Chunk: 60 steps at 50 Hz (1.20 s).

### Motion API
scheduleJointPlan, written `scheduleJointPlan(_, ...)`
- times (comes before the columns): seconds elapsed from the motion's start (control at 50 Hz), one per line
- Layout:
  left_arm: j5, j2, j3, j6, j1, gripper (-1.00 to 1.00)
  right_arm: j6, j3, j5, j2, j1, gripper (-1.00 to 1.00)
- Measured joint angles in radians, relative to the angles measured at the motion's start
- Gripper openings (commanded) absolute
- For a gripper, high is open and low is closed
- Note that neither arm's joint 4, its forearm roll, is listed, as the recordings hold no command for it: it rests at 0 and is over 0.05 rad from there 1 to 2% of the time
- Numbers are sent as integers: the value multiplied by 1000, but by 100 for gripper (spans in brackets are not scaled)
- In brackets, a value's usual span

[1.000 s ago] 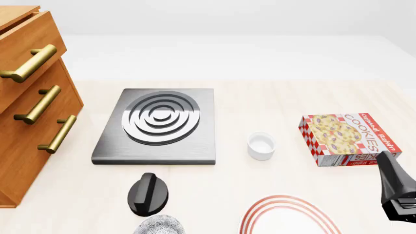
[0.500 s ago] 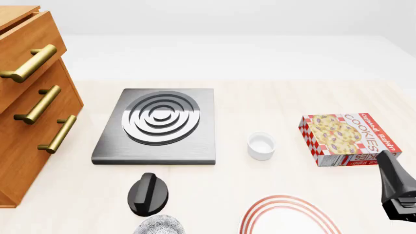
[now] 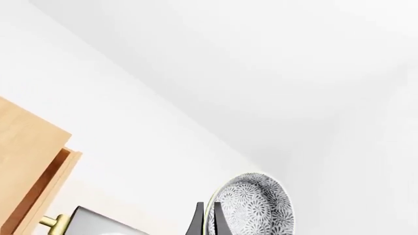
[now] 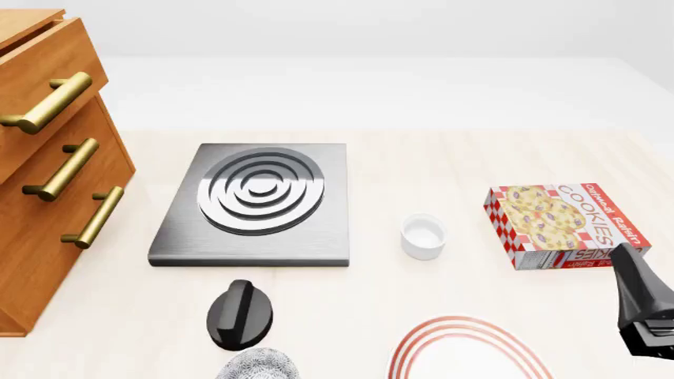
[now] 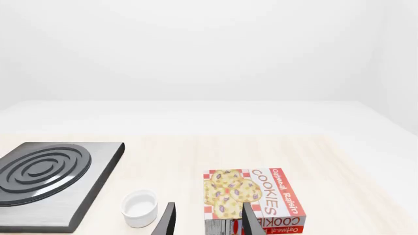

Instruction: Pick the akita bowl on the wooden cabinet and place it on the plate.

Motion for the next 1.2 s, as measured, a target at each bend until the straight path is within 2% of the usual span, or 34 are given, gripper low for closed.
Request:
scheduleJointPlan(0.42, -29, 10, 39, -18, -75, -100, 0, 0, 0, 0, 0, 100)
scheduleJointPlan(1.2, -74, -26, 173, -69, -181, -100, 0, 0, 0, 0, 0, 100)
